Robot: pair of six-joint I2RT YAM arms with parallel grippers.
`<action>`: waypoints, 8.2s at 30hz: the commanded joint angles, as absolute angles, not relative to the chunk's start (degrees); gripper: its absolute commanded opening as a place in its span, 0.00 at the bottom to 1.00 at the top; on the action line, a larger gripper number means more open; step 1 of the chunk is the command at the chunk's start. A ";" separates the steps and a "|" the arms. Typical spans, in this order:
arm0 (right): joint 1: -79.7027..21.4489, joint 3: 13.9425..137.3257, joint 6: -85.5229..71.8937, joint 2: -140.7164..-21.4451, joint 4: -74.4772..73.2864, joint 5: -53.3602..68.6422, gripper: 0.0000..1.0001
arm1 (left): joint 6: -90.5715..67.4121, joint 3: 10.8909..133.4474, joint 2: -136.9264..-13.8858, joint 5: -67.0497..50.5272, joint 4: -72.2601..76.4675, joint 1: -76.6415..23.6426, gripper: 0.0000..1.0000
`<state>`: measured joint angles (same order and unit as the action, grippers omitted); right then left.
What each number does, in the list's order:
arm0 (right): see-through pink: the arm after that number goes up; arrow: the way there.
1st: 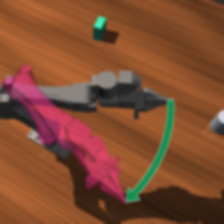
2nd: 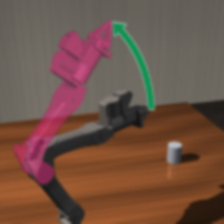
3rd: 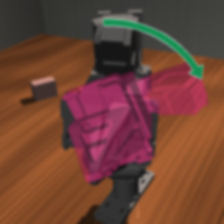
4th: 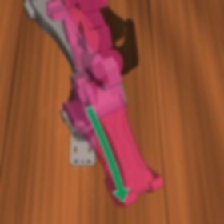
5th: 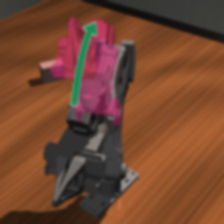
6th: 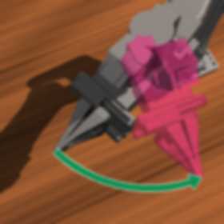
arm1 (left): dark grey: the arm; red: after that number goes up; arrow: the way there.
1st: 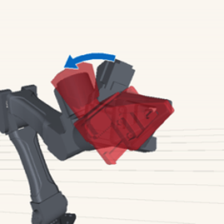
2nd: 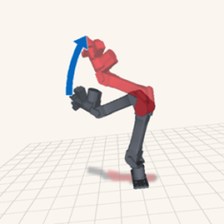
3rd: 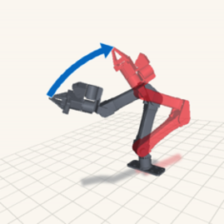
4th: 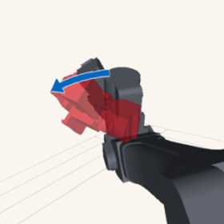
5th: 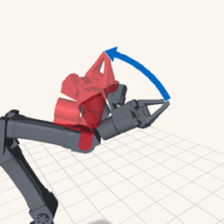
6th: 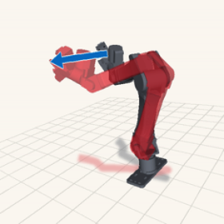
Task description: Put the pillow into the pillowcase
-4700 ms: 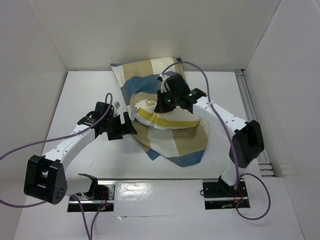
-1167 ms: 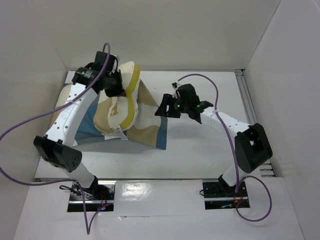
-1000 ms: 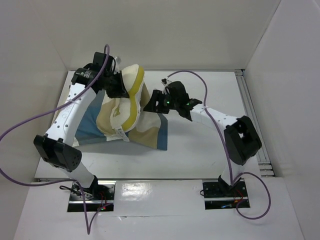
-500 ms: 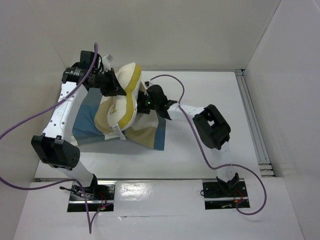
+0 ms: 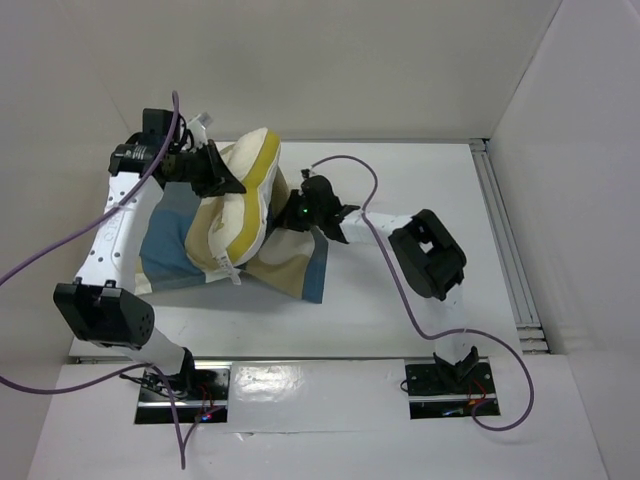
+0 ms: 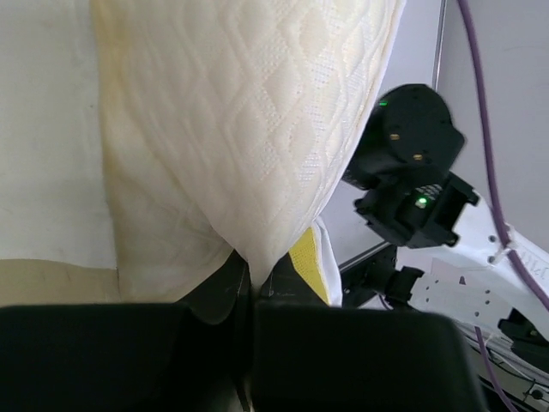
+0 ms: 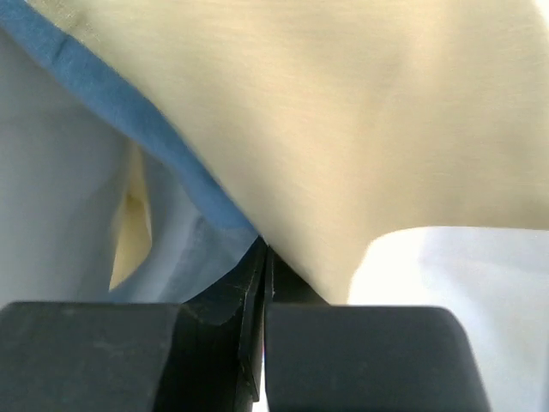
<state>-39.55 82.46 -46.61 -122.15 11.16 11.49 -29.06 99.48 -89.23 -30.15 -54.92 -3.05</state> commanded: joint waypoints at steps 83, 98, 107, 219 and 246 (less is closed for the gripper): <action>-5.80 52.48 -30.85 -88.24 -17.59 3.16 0.02 | -42.80 83.50 -113.28 -16.52 -27.34 -37.09 0.00; -15.54 53.08 -32.08 -83.67 -16.08 1.59 0.52 | -44.74 81.91 -113.29 -21.01 -22.15 -37.09 0.00; -20.04 53.61 -31.46 -86.65 -16.08 -2.02 0.48 | -44.74 82.44 -113.82 -21.01 -22.15 -37.09 0.00; 2.46 62.40 -54.32 -90.61 30.99 17.66 0.00 | -9.67 86.40 -121.72 -13.26 -42.63 -53.35 0.00; -2.11 44.23 -40.52 -65.84 17.06 31.99 0.00 | -15.56 109.31 -129.03 -10.11 -43.15 -42.81 0.00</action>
<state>-1.15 45.63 -43.13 -71.57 14.76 27.20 -11.42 107.90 -126.37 -8.88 -30.83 -44.99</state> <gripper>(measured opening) 0.007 0.037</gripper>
